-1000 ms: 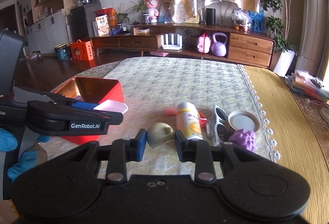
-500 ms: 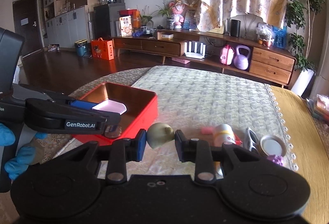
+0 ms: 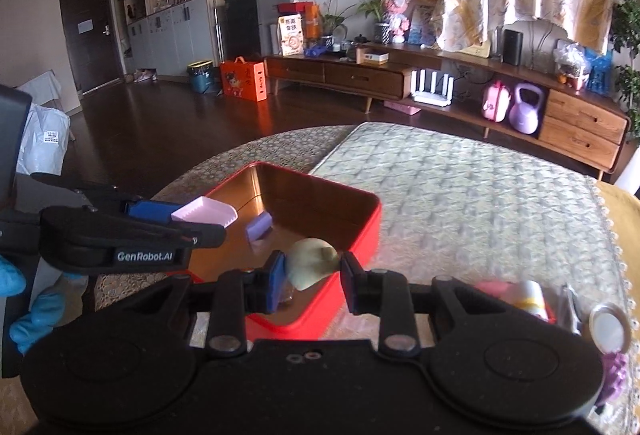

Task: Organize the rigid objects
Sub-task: 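Release the soap box into the red tin with the left tool while the right tool releases the beige ball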

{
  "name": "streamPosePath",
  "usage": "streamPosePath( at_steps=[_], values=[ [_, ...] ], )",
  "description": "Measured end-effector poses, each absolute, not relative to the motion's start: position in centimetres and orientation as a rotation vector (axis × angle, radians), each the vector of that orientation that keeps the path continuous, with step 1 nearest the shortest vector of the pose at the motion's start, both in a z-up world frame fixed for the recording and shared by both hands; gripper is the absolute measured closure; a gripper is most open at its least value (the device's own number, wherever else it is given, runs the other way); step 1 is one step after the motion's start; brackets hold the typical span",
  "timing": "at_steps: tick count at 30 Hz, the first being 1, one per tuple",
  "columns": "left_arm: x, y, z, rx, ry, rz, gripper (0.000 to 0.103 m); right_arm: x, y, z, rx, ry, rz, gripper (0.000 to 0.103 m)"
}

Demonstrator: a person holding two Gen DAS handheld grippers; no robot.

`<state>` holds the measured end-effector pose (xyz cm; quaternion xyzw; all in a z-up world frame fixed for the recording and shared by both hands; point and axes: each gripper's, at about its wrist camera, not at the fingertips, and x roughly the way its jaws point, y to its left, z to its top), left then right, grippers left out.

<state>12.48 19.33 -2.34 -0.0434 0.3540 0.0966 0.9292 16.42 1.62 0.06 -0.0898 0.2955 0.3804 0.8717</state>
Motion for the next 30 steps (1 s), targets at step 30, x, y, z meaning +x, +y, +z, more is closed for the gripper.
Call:
streamPosePath(
  at_steps=[30],
  values=[
    [16.0,20.4,-8.0,-0.039,0.839,0.22,0.06,22.7,10.7,-5.6,-0.424,0.777,0.796,0.072]
  ],
)
